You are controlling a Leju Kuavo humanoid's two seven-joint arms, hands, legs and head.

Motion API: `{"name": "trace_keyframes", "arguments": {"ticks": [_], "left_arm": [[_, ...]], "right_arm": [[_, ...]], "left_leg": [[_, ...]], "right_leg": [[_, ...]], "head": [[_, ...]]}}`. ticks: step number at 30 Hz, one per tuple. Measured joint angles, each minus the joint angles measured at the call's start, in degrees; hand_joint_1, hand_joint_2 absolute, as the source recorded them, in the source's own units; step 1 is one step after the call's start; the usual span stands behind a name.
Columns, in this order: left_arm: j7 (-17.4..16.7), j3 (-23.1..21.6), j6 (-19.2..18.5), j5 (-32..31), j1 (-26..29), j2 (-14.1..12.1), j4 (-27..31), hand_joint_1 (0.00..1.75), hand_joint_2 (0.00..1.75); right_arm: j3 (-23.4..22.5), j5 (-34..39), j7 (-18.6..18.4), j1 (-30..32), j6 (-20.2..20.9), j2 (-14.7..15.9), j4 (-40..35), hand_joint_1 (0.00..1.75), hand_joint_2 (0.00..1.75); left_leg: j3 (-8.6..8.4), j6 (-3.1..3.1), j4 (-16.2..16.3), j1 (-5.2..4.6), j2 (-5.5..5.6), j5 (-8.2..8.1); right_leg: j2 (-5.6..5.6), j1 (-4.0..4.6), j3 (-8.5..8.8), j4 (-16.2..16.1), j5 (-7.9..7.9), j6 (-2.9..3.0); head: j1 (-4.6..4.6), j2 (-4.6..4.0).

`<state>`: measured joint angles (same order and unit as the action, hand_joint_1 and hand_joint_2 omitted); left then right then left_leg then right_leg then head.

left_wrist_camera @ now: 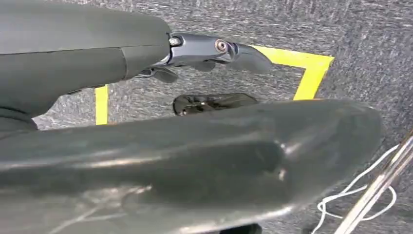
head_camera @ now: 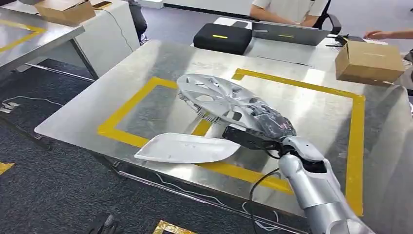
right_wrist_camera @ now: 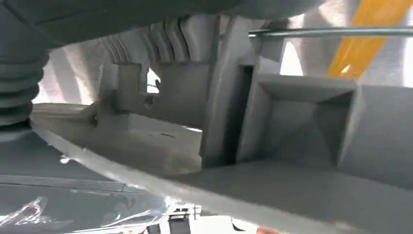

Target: Take the parts from the cabinet and place them on the table.

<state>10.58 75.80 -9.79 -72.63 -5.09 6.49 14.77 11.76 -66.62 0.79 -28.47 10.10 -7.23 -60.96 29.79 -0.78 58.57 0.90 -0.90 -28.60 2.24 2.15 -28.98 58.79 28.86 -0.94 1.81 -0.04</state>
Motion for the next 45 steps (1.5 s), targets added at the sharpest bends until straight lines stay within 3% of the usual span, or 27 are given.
{"name": "trace_keyframes", "arguments": {"ticks": [8, 14, 18, 21, 25, 29, 37, 45], "left_arm": [[-0.2, 0.0, 0.0, 0.3, 0.2, 0.0, 0.0, 0.00, 0.00], [-0.1, 0.0, 0.4, 0.9, 0.1, 0.0, 0.0, 0.00, 0.00], [-0.3, 0.2, 0.9, 1.5, 0.2, 0.1, 0.0, 0.00, 0.00], [-0.3, 0.2, 1.0, 1.5, 0.3, 0.2, 0.0, 0.00, 0.00], [0.1, 0.2, 0.8, 1.3, 0.6, 0.1, 0.1, 0.00, 0.00], [0.1, 0.2, 0.8, 1.3, 0.8, 0.1, 0.1, 0.00, 0.00], [0.1, 0.2, 0.8, 1.3, 0.8, 0.2, 0.1, 0.00, 0.00], [0.1, 0.2, 0.8, 1.3, 0.8, 0.2, 0.1, 0.00, 0.00]], "right_arm": [[1.3, 1.2, -0.9, 1.9, -0.6, 0.3, -4.1, 0.00, 0.00], [2.5, -2.5, -9.9, -0.1, 2.1, 1.6, -3.7, 0.00, 0.00], [-1.1, -6.8, -14.7, -0.2, 2.2, 2.8, -3.7, 0.00, 0.00], [-8.2, -12.8, -18.7, 3.1, 5.7, 3.7, -3.7, 0.00, 0.00], [-17.0, -16.5, -18.7, 5.3, 6.5, 4.3, -4.9, 0.00, 0.00], [-22.6, -18.1, -18.0, 6.6, 7.0, 4.3, -6.8, 0.00, 0.00], [-26.4, -19.4, -17.6, 7.6, 7.5, 4.3, -8.8, 0.00, 0.00], [-27.0, -19.4, -17.5, 7.7, 7.5, 4.3, -9.4, 0.00, 0.00]], "left_leg": [[0.02, -0.18, -0.2, 0.00, 0.01, 0.12], [-0.17, -0.22, -0.3, -0.01, 0.29, 0.14], [-0.21, -0.20, -0.3, -0.02, 1.08, 0.17], [0.00, -0.01, -0.3, -0.08, 1.58, 0.31], [0.12, 0.03, -0.3, -0.22, 1.53, 0.38], [0.15, 0.07, -0.3, -0.22, 1.56, 0.36], [0.17, 0.07, -0.3, -0.22, 1.57, 0.36], [0.18, 0.07, -0.3, -0.23, 1.57, 0.36]], "right_leg": [[-0.03, -0.01, -0.11, 0.0, 0.00, 0.02], [-0.42, -0.02, -0.29, -0.1, 0.16, 0.23], [-1.20, -0.02, 0.03, -0.2, 0.35, 0.31], [-1.69, -0.06, 0.15, -0.3, 0.26, 0.21], [-1.54, -0.21, 0.15, -0.4, 0.12, 0.05], [-1.62, -0.21, 0.02, -0.5, 0.17, 0.02], [-1.63, -0.22, 0.01, -0.5, 0.19, 0.01], [-1.64, -0.22, -0.01, -0.5, 0.19, 0.01]], "head": [[0.00, 0.00], [0.02, 0.00], [-0.02, 0.00], [-0.02, 0.00], [0.02, 0.00], [0.00, 0.00], [0.00, 0.00], [0.00, 0.00]]}}
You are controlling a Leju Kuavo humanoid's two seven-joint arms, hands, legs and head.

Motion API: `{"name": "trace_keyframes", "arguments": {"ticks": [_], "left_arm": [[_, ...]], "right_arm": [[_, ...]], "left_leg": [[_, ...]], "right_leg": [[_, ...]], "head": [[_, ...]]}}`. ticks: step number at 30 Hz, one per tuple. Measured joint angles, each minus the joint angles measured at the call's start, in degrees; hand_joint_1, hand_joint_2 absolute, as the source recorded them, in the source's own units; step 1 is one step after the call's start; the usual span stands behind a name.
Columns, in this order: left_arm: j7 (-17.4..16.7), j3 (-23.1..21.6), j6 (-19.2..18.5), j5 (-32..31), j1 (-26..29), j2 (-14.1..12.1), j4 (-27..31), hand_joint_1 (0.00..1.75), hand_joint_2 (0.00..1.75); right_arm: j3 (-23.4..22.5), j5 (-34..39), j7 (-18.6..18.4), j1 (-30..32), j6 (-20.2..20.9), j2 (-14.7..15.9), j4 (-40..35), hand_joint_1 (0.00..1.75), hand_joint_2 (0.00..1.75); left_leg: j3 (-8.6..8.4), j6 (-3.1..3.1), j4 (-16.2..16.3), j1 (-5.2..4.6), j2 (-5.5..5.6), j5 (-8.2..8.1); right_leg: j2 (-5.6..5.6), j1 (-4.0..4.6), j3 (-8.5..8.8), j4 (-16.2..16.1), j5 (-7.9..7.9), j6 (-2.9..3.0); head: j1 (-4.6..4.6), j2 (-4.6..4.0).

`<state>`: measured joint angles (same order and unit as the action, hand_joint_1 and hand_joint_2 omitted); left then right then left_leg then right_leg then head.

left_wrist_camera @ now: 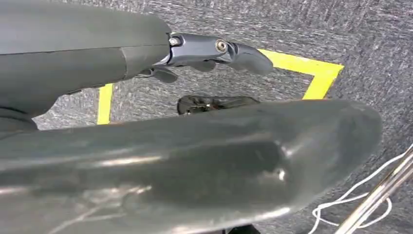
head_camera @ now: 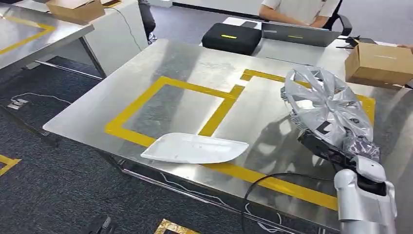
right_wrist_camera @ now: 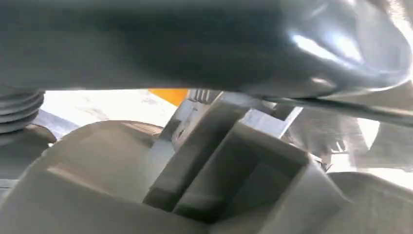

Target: Take the parts from the cabinet and place them on the table.

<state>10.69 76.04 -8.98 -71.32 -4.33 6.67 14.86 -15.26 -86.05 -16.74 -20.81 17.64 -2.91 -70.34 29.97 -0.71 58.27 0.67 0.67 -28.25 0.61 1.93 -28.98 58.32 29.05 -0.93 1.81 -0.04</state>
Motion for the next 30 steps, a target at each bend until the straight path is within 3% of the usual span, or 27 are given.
{"name": "trace_keyframes", "arguments": {"ticks": [4, 6, 9, 11, 13, 16, 20, 25, 30], "left_arm": [[0.0, 0.0, 0.0, 0.0, 0.0, 0.0, 0.0, 0.00, 0.00], [0.1, 0.0, 0.0, 0.2, 0.0, 0.0, 0.0, 0.00, 0.00], [0.7, 0.0, -0.1, 0.6, 0.1, -0.2, 0.0, 0.00, 0.00], [1.1, 0.0, -0.4, 1.0, 0.1, -0.6, 0.0, 0.00, 0.00], [1.3, 0.0, -0.7, 1.1, 0.3, -0.9, 0.0, 0.00, 0.00], [1.2, 0.1, -0.7, 1.6, 0.3, -0.8, 0.0, 0.00, 0.00], [0.5, 0.2, -0.7, 1.6, 0.6, 0.1, 0.2, 0.00, 0.00], [0.3, 0.3, -0.7, 1.4, 0.6, 1.1, 0.5, 0.00, 0.00], [0.3, 0.3, -0.7, 1.1, 0.7, 1.2, 0.5, 0.00, 0.00]], "right_arm": [[-0.2, -0.3, 0.6, 0.0, 0.1, 0.0, 0.0, 0.00, 0.00], [-0.9, 1.3, 3.5, 0.0, 0.4, -0.3, 0.0, 0.00, 0.00], [-2.4, 11.4, 11.9, -0.3, 1.5, -0.4, 1.0, 0.00, 0.00], [-2.1, 22.1, 18.5, 0.0, 2.4, -0.2, 2.8, 0.00, 0.00], [-0.8, 30.0, 22.2, 0.7, 1.5, 1.0, 3.2, 0.00, 0.00], [3.7, 31.6, 20.2, 2.8, -5.1, 1.4, 1.1, 0.00, 0.00], [8.0, 27.3, 19.2, 6.1, -11.3, 1.4, -6.2, 0.00, 0.00], [11.3, 23.3, 20.7, 8.5, -14.1, 1.5, -13.3, 0.00, 0.00], [14.7, 22.6, 22.3, 9.6, -13.7, 2.6, -16.6, 0.00, 0.00]], "left_leg": [[0.00, 0.00, 0.0, 0.00, 0.00, 0.00], [0.01, 0.00, 0.0, 0.00, 0.00, 0.00], [0.01, -0.02, 0.0, 0.01, -0.18, -0.01], [-0.01, -0.02, -0.1, 0.00, -0.49, -0.01], [-0.02, -0.02, -0.1, 0.01, -0.59, -0.01], [0.05, 0.04, -0.1, -0.01, -0.57, 0.10], [0.42, -0.02, -0.2, -0.02, -0.52, 0.24], [0.55, -0.03, -0.2, -0.03, -0.52, 0.24], [0.69, -0.03, -0.2, -0.05, -0.53, 0.24]], "right_leg": [[0.00, 0.00, 0.02, 0.0, 0.00, 0.00], [0.02, 0.00, 0.04, 0.0, 0.00, 0.00], [0.29, 0.01, 0.29, 0.0, -0.07, 0.04], [0.60, 0.01, 0.20, 0.0, -0.19, -0.02], [0.74, 0.01, 0.17, 0.0, -0.24, -0.03], [0.56, -0.01, 0.05, 0.0, -0.25, -0.02], [0.49, -0.02, -0.25, 0.0, -0.29, -0.02], [0.50, -0.03, -0.41, 0.0, -0.28, -0.02], [0.52, -0.05, -0.58, 0.0, -0.28, -0.02]], "head": [[0.00, 0.00], [0.00, 0.00], [0.00, 0.00], [0.02, 0.00], [-0.02, 0.00], [-0.02, 0.00], [0.00, 0.00], [-0.02, 0.00], [0.02, 0.00]]}}
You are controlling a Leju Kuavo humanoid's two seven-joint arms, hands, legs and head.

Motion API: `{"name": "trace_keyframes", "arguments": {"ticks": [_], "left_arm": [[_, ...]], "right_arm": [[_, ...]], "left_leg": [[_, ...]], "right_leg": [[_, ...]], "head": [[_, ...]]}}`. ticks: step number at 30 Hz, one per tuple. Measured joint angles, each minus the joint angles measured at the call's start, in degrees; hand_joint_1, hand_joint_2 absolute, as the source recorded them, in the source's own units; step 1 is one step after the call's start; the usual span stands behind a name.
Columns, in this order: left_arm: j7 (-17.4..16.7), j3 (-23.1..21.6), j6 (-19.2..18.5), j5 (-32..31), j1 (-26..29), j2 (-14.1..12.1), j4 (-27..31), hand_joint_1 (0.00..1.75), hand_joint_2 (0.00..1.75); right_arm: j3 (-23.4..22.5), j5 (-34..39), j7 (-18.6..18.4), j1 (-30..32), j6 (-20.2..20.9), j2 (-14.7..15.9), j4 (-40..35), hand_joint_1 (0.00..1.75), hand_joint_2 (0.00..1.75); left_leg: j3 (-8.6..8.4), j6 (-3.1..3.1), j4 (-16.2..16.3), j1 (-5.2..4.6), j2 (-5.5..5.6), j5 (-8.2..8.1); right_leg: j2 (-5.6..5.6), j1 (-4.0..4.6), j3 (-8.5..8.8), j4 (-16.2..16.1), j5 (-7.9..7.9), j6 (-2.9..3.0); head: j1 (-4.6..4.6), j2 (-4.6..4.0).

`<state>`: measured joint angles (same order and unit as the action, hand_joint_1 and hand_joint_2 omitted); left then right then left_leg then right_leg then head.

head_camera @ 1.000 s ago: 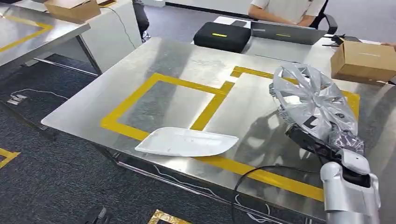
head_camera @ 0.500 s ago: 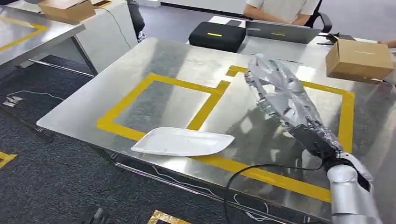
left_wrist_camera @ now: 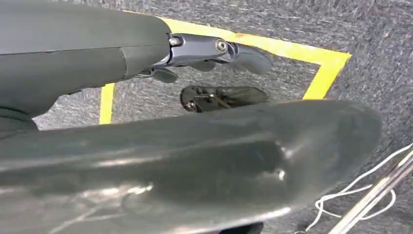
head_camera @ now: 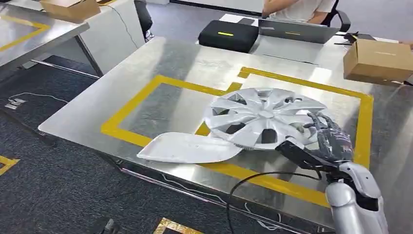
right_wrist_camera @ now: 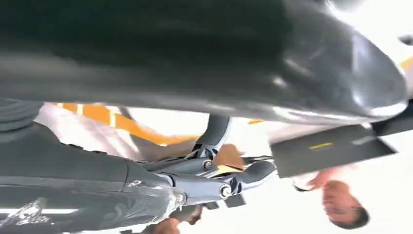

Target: Take the parts from the cabinet and place them on the table.

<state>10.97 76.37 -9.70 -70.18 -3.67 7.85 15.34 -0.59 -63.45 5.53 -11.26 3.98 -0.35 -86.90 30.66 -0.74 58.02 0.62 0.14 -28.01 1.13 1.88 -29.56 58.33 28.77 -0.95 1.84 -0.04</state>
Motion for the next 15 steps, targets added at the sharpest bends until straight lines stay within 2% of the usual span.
{"name": "trace_keyframes", "arguments": {"ticks": [4, 12, 15], "left_arm": [[0.0, 0.0, 0.0, 0.0, 0.0, -0.1, 0.0, 0.00, 0.00], [-0.3, 0.4, 0.5, 0.7, -0.1, 0.0, 0.0, 0.00, 0.00], [-0.4, 0.4, 0.6, 0.9, -0.1, 0.0, 0.0, 0.00, 0.00]], "right_arm": [[2.1, 0.4, -0.2, 0.0, 0.5, 0.9, -0.6, 0.00, 0.00], [2.6, 2.5, -5.7, -0.2, 1.5, 0.9, -1.2, 0.00, 0.00], [2.6, 2.4, -6.4, -0.4, 1.5, 0.9, -1.5, 0.00, 0.00]], "left_leg": [[0.00, 0.00, 0.0, -0.01, 0.00, 0.00], [0.01, 0.00, 0.0, -0.03, 0.01, 0.01], [0.01, 0.00, 0.0, -0.03, 0.01, 0.01]], "right_leg": [[-0.01, 0.00, 0.01, 0.0, 0.00, 0.00], [-0.03, -0.02, 0.00, 0.0, 0.00, 0.00], [-0.02, -0.02, -0.01, 0.0, 0.00, 0.00]], "head": [[-0.02, 0.00], [-0.02, 0.00], [-0.02, 0.00]]}}
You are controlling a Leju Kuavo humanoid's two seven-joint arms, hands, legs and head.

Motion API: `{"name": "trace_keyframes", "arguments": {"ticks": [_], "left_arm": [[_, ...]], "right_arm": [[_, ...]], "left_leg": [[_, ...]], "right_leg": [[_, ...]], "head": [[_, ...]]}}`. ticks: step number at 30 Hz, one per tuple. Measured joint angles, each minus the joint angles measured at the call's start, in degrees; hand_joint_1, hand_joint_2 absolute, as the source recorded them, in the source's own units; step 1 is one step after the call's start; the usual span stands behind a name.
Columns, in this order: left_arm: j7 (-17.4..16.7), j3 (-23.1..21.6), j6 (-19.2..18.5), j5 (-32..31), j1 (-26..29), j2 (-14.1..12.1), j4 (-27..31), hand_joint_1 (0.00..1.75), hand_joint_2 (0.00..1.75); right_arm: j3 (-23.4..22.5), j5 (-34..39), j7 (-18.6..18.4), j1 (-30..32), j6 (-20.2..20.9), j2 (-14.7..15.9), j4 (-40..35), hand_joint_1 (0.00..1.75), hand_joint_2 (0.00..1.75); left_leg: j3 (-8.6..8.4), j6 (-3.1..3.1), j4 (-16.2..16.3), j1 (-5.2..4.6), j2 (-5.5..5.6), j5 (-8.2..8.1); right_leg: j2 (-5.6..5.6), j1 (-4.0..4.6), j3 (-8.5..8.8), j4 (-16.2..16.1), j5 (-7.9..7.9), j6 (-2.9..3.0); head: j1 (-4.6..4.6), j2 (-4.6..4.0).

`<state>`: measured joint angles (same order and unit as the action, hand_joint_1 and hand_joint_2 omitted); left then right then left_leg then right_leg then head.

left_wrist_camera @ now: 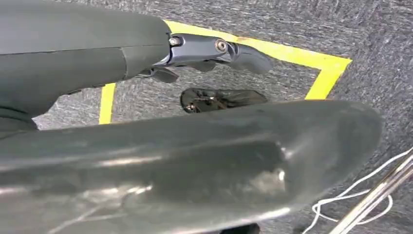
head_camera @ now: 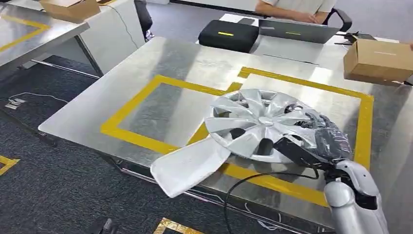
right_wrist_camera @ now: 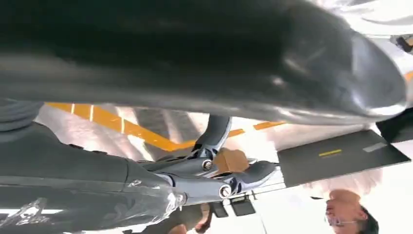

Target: Take the parts from the cabinet and place them on the table.

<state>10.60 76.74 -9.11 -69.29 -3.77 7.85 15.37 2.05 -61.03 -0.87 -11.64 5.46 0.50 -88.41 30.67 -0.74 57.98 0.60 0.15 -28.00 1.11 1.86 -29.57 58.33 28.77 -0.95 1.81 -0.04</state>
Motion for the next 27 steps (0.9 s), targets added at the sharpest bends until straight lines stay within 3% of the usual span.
{"name": "trace_keyframes", "arguments": {"ticks": [9, 27], "left_arm": [[-0.3, 0.0, 0.2, 0.1, 0.0, 0.0, 0.0, 0.00, 0.00], [-0.3, 0.0, 0.4, 0.1, -0.1, 0.0, 0.1, 0.00, 0.00]], "right_arm": [[-0.1, -0.8, -1.3, -0.1, -0.3, -1.2, -2.3, 0.00, 0.00], [-0.9, 1.7, -0.2, 0.3, -0.3, -2.1, -3.5, 0.00, 0.00]], "left_leg": [[0.01, 0.00, 0.0, 0.00, 0.00, 0.00], [0.01, 0.00, 0.0, 0.00, 0.00, 0.00]], "right_leg": [[0.00, 0.00, -0.03, 0.0, 0.00, 0.00], [0.00, -0.01, -0.04, 0.0, 0.00, 0.00]], "head": [[0.00, 0.00], [0.00, 0.00]]}}
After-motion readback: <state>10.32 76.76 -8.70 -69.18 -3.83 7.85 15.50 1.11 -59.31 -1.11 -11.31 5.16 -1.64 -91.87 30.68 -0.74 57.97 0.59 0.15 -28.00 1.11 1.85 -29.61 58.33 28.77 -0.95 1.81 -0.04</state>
